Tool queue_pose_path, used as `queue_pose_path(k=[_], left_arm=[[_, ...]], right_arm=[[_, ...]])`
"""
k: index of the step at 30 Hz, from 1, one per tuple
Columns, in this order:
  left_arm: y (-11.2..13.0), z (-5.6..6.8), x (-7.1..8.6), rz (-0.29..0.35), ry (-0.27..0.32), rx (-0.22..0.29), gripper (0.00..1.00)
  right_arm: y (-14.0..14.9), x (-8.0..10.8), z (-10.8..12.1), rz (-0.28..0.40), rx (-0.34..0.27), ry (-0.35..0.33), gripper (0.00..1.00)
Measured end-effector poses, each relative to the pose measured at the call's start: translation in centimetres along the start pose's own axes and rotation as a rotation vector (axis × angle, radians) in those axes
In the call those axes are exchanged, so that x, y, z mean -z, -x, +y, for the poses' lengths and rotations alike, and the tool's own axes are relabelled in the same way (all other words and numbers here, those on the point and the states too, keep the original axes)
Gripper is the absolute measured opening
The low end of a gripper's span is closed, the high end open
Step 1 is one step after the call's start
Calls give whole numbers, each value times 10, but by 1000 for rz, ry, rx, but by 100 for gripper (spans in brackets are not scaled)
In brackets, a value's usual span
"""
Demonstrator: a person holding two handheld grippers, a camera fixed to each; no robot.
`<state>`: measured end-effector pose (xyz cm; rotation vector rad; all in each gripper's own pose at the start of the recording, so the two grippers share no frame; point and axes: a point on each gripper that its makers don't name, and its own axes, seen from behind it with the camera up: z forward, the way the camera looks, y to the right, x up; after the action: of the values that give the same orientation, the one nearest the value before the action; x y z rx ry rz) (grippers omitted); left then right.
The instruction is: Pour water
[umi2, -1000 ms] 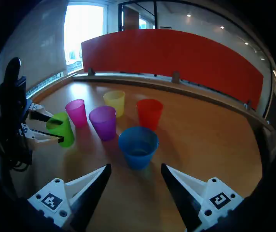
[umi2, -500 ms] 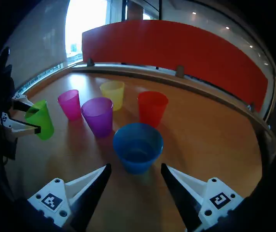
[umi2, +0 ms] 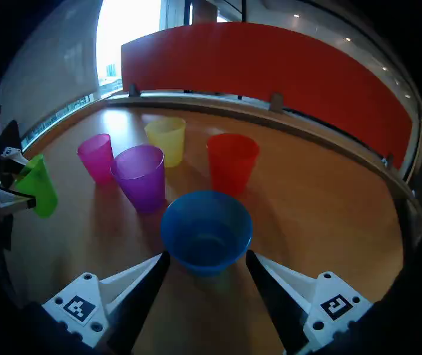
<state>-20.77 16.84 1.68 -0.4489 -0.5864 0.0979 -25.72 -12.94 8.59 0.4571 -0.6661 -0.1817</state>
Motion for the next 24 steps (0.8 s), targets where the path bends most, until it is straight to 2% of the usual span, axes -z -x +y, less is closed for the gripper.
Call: queue_pose_path(k=[14,24], left_arm=[[10,-4,11,-8,-14,31,82],[9,-4,13,-1,-13,29,82]], right_arm=[[-5,-11,1,13,-6,3,96],[-7,-12,-3,35,-17,-4,84]])
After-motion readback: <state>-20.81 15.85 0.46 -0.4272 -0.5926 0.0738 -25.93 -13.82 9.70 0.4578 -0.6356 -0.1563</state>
